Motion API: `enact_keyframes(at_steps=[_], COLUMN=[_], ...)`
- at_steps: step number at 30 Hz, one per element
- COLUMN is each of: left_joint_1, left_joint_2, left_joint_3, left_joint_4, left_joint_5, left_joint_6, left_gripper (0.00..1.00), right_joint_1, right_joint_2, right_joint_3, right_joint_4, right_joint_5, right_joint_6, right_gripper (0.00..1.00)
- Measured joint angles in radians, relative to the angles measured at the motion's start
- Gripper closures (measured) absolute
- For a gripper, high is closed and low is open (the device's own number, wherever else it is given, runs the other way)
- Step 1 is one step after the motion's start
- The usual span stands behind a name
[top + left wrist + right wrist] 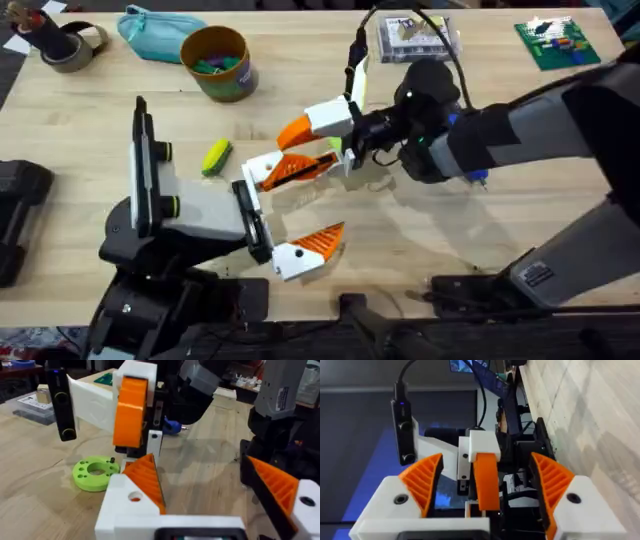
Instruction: Pick up the gripper from the table and insert it into the empty holder that is missing its gripper. Then pick up a screw, insert it into the mounting hole, and use the screwdriver to tighten it. Finally, clean up the table by picking up the vegetable and placing it into the bucket.
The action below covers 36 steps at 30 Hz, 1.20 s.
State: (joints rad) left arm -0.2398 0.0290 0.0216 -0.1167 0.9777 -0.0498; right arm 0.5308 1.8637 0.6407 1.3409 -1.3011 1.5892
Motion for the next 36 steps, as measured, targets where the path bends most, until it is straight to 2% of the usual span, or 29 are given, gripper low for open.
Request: enact_keyframes(at_steps=[12,17,22,28,36], left_joint_1=[0.0,0.0,0.0,0.0,0.0], left_joint_2=[0.0,0.0,0.0,0.0,0.0], left_joint_3=[0.0,0.0,0.0,0.0,0.0], left_joint_4=[0.0,0.0,0.0,0.0,-0.001], left_joint_5=[0.003,0.003,0.003,0.005,0.006], left_joint_6=[0.0,0.0,0.0,0.0,0.0], left_gripper=[0.013,0.015,0.014,0.014,0.014], right_joint_1=[-0.019,-0.059,-0.119,-0.176,-0.133], right_joint_2=[0.0,-0.015,-0.089,-0.129,-0.129], right_joint_3=[0.0,0.0,-0.006,-0.104,-0.209], right_joint_4=[0.0,-0.003,0.002,0.002,0.067], right_joint_5=[0.002,-0.008,-0.028,-0.018,0.065], right_joint_6=[0.0,0.0,0.0,-0.009,-0.04], right_gripper=[0.007,0.007,0.007,0.007,0.007])
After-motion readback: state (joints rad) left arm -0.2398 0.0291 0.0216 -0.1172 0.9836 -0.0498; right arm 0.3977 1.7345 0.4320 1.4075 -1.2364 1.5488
